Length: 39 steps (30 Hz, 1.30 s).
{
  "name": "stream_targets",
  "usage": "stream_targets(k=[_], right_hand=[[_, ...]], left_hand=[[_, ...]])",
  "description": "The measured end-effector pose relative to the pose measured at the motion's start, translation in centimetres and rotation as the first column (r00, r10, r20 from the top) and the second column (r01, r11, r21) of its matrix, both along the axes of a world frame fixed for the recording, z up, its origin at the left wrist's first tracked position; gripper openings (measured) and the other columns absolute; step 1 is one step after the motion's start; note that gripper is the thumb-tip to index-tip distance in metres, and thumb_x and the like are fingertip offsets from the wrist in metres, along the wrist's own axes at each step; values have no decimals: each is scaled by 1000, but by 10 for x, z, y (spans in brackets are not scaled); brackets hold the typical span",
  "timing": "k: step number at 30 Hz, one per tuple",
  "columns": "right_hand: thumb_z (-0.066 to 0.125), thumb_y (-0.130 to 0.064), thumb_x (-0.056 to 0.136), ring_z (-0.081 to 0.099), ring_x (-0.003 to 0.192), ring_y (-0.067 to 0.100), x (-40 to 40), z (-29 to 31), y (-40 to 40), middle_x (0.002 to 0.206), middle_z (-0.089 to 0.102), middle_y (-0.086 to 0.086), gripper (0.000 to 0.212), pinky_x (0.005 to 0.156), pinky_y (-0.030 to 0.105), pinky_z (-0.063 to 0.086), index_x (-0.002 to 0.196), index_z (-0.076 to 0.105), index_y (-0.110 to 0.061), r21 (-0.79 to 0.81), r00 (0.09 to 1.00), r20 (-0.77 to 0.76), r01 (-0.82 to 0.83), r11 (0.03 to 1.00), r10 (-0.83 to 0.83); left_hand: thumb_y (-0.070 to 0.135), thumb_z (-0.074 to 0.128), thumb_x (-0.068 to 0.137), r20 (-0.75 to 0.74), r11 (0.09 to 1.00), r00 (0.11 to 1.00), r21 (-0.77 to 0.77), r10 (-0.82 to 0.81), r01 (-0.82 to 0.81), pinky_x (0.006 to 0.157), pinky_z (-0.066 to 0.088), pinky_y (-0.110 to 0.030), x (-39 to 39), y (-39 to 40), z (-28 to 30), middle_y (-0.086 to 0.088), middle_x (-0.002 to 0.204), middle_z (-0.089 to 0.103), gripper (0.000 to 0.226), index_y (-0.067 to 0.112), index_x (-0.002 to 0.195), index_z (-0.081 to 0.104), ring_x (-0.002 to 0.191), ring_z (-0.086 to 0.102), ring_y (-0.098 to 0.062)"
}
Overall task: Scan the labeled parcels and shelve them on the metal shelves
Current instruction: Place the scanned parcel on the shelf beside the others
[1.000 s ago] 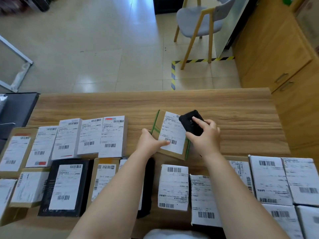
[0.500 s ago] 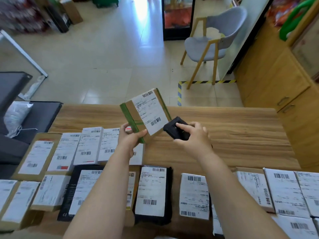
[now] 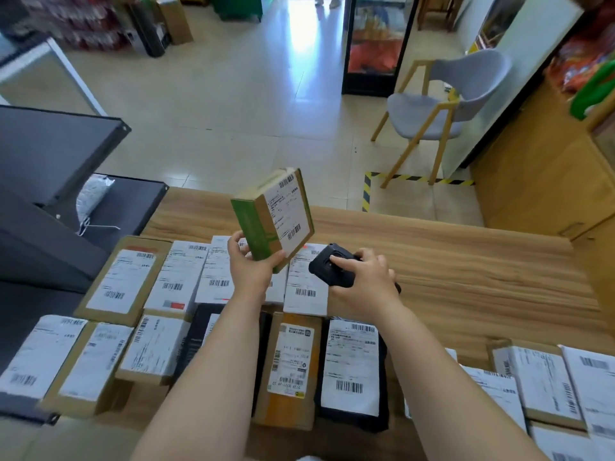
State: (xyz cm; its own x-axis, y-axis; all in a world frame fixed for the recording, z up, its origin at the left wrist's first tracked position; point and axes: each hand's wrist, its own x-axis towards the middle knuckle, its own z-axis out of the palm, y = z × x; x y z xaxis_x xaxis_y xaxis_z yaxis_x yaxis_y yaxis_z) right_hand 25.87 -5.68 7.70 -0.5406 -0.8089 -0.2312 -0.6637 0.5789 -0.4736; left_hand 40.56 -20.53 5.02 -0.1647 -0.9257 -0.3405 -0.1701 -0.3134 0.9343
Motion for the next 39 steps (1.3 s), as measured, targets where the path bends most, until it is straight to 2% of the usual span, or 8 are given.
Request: stream_targets(k=[5,9,12,16,18,25,30,39], right_hand=[[73,-40,80,31,124,22,17,6,-2,139,40,-4,58,104,38,24,134,53,-47,-81,999,33,-26,996,29],[74,-35,82,27,127,21,40,16,-11,141,38,-4,58,109,39,20,136,52,-44,-215,981,32,-178,960,189],[74,-34,83,26,127,23,72,29,-27,141,36,-2,57,110,43,24,136,53,-44,-292,940,3,-325,900,341],[73,-35,84,28,129,28,145,41,-49,143,38,4,56,108,45,27,136,54,-41,-346,835,-69,-533,773,545],[71,-36,85,29,128,29,192,50,-54,143,38,5,55,108,46,27,136,53,-41,-353,769,-92,-619,702,632],[67,-46,85,33,127,33,386,91,-59,143,35,3,60,107,50,33,141,46,-43,-348,480,-171,-846,403,860],[72,-41,81,34,121,26,541,120,-56,137,37,-2,62,103,43,32,138,49,-44,-412,349,-163,-874,258,923],[71,-38,81,34,122,25,787,169,-92,138,37,-2,59,106,47,33,136,51,-43,-568,347,-134,-794,215,928]], left_hand=[[3,83,77,-120,979,976,115,179,-166,70,47,-19,29,8,2,4,108,61,77,30,133,38,91,60,-3],[18,86,76,-265,855,847,387,461,-345,81,56,-38,78,22,11,-6,124,63,82,35,140,37,102,64,-19],[22,84,79,-287,773,756,472,588,-423,89,56,-45,134,45,22,-6,122,64,65,30,133,47,103,63,-22],[30,85,77,-319,645,592,586,740,-490,64,55,-34,222,95,41,-4,104,62,39,21,107,60,89,57,-20],[32,84,77,-313,566,493,629,812,-533,67,50,-35,269,123,49,-4,97,60,38,16,101,60,85,56,-18],[34,83,75,-332,335,147,626,932,-704,71,47,-35,439,204,93,0,109,60,48,20,114,59,78,57,-15],[34,84,75,-412,223,-31,554,911,-802,90,49,-34,566,232,123,0,106,61,32,26,96,62,75,55,-17],[28,79,83,-465,184,-42,430,884,-884,89,48,-42,803,206,185,0,105,65,38,24,114,57,96,62,-19]])
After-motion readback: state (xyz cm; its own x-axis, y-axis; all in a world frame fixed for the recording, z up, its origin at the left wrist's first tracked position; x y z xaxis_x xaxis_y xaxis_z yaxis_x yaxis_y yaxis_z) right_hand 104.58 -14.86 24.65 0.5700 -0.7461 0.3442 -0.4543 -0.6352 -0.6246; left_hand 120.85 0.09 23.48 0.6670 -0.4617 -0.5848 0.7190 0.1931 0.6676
